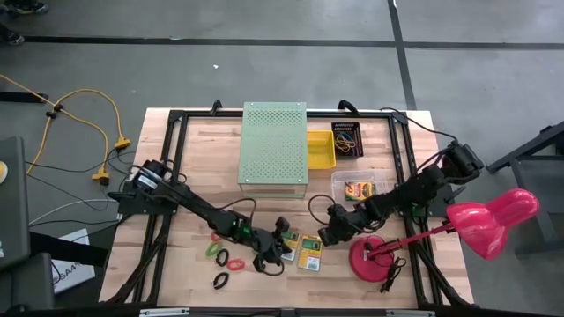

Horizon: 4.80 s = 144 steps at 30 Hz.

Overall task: Pick & Place Office Desk Supplies
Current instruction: Put the crayon box into the transparent bin

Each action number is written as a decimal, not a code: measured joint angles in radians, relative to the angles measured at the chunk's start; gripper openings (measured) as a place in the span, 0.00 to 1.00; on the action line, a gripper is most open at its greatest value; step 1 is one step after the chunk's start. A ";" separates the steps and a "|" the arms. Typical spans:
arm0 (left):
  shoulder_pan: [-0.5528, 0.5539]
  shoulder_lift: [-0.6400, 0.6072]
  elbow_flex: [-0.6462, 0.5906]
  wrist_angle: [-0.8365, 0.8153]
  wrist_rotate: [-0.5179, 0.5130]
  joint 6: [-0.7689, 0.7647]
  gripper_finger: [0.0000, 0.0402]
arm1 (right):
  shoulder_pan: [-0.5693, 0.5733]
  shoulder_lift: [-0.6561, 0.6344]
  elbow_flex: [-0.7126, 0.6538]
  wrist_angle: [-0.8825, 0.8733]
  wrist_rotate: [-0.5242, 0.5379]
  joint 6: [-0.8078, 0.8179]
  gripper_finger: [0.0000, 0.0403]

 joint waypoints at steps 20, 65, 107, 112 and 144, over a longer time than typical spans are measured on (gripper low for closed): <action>-0.011 0.063 0.188 -0.197 0.013 -0.242 0.00 | 0.009 0.000 0.000 0.042 0.061 -0.027 0.32; 0.033 0.174 0.228 -0.207 0.020 -0.661 0.00 | 0.062 0.000 -0.001 0.057 0.105 -0.040 0.32; 0.034 0.219 0.228 -0.256 0.099 -0.727 0.00 | 0.038 0.151 0.002 0.178 0.023 -0.102 0.32; 0.034 0.198 0.226 -0.260 0.098 -0.728 0.00 | 0.038 0.151 0.001 0.177 0.021 -0.123 0.32; 0.060 0.178 0.225 -0.237 0.117 -0.704 0.00 | 0.000 0.092 -0.001 0.129 0.090 -0.192 0.32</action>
